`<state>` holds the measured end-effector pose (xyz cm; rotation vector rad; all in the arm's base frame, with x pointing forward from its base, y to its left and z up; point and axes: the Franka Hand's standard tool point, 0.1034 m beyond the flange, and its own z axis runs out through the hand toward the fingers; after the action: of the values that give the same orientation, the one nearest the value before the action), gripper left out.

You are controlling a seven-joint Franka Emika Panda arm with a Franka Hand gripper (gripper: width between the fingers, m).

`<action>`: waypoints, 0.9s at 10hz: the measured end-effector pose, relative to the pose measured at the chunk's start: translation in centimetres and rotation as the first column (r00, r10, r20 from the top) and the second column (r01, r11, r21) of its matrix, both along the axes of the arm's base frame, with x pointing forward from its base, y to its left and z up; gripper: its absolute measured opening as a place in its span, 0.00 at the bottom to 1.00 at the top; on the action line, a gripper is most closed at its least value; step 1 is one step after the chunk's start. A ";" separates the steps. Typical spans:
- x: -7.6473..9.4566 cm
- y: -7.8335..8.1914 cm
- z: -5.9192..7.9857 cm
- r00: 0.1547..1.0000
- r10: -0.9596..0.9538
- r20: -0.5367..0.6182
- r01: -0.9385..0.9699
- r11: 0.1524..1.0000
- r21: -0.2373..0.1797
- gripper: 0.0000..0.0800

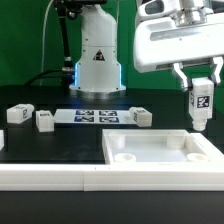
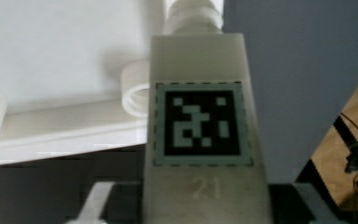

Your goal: Assemble one leg

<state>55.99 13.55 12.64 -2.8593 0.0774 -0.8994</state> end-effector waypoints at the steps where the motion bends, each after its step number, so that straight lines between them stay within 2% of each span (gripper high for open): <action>1: -0.3 -0.1 -0.8 0.999 0.010 -0.031 -0.011 1.000 -0.009 0.36; 3: 2.2 -1.8 -0.1 0.995 0.096 -0.009 -0.096 0.991 -0.093 0.36; 5: 3.8 -3.0 -0.3 0.991 0.134 -0.017 -0.135 0.982 -0.134 0.36; 6: 4.6 -3.3 -0.4 0.989 0.144 -0.021 -0.146 0.979 -0.142 0.36; 9: 4.5 -3.2 -0.7 0.989 0.144 -0.022 -0.146 0.979 -0.141 0.36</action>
Offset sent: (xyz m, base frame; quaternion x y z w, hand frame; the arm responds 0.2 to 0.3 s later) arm 0.0471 -0.0296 0.0062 -0.0146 -0.0069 -0.1166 0.9931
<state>60.49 10.36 11.98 -2.9532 -0.1997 -0.8932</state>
